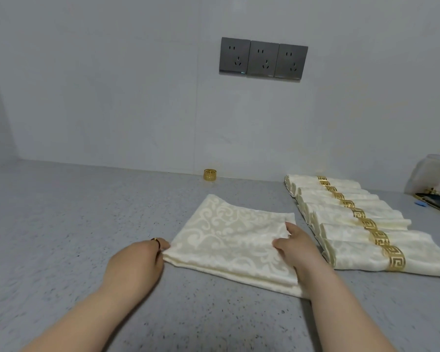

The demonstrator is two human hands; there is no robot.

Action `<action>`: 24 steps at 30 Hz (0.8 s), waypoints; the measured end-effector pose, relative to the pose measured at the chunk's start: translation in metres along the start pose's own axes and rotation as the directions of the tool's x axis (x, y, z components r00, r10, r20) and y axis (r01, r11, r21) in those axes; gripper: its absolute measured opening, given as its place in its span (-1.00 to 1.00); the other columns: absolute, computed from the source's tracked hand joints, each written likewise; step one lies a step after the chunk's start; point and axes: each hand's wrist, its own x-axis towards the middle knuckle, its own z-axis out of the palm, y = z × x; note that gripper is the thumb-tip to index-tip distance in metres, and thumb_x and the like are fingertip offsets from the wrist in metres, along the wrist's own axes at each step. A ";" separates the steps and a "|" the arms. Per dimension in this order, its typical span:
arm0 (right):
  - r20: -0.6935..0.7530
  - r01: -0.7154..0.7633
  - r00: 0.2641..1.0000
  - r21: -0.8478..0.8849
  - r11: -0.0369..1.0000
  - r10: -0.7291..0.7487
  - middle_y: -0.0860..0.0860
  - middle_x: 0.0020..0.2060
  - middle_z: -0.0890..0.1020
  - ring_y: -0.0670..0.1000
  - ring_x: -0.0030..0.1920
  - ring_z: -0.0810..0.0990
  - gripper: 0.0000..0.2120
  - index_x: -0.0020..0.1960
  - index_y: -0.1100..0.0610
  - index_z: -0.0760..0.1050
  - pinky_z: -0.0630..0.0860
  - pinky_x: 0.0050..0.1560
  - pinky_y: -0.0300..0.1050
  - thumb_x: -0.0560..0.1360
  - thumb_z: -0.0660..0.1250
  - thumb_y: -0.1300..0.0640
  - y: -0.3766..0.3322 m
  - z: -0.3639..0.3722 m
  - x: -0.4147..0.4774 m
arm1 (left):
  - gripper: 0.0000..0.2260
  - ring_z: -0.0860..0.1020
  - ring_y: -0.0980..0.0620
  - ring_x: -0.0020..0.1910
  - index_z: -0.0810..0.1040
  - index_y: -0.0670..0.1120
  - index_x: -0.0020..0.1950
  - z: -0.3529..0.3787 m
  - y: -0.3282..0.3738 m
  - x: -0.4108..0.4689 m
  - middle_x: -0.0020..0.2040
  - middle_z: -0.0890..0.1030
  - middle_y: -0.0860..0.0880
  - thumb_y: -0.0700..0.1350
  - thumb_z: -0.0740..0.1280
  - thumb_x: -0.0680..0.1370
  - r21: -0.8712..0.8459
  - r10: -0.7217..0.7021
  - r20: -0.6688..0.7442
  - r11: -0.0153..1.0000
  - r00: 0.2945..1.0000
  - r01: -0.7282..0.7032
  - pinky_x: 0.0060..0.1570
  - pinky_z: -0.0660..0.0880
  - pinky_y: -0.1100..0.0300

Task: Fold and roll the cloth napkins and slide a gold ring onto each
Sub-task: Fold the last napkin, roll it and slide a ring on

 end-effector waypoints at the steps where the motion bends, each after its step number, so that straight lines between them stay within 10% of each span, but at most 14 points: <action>1: 0.011 0.000 1.000 -0.009 1.000 0.000 0.17 0.21 0.46 0.09 -0.13 0.53 -0.44 0.48 0.18 0.09 0.35 -0.31 -0.26 0.53 0.16 0.38 -0.001 0.001 -0.002 | -0.72 0.55 0.04 0.03 0.49 0.14 0.18 -0.003 -0.003 0.001 0.05 0.61 0.05 -0.13 0.11 0.58 0.032 -0.017 0.013 0.999 1.000 0.017 -0.25 0.28 0.26; 6: 0.115 0.013 0.993 -0.044 0.999 -0.008 0.02 -0.11 0.54 -0.09 -0.35 0.49 -0.50 0.43 0.17 0.19 0.39 -0.41 -0.29 0.53 0.15 0.39 -0.004 0.006 -0.008 | -0.85 0.49 -0.06 -0.59 0.67 -0.05 -0.36 -0.023 -0.025 0.009 -0.57 0.49 -0.02 -0.26 0.36 0.20 0.241 0.239 -0.080 0.947 0.968 -0.214 -0.43 -0.03 0.48; 13: 0.149 -0.036 0.988 -0.076 0.996 0.047 0.05 -0.49 0.42 -0.07 -0.64 0.34 -0.45 0.42 0.15 0.22 0.28 -0.56 -0.26 0.49 0.33 0.15 0.000 0.012 -0.004 | -0.64 0.34 0.09 -0.24 0.69 -0.09 -0.30 -0.028 -0.056 -0.006 -0.46 0.61 0.08 0.00 0.12 0.33 0.216 0.435 -0.093 0.887 0.896 -0.408 -0.22 0.05 0.49; 19: -0.046 0.097 0.993 -0.173 0.980 -0.107 0.12 0.31 0.42 0.10 0.17 0.50 -0.51 0.39 0.19 0.29 0.39 0.07 -0.15 0.50 0.31 0.14 -0.001 0.015 -0.001 | -0.66 0.35 0.04 -0.19 0.69 -0.06 -0.30 -0.021 -0.053 -0.005 -0.44 0.61 0.08 0.02 0.13 0.34 0.183 0.463 -0.129 0.880 0.877 -0.438 -0.20 0.25 0.24; 24: 0.012 0.075 0.997 -0.242 0.967 -0.075 0.17 0.22 0.48 0.03 -0.08 0.42 -0.52 0.38 0.29 0.26 0.30 -0.10 -0.21 0.50 0.26 0.22 0.004 0.011 0.004 | -0.68 0.38 0.14 -0.16 0.69 -0.03 -0.23 -0.021 -0.055 -0.007 -0.33 0.58 0.17 0.03 0.16 0.35 0.012 0.434 -0.038 0.901 0.900 -0.434 0.14 0.18 0.40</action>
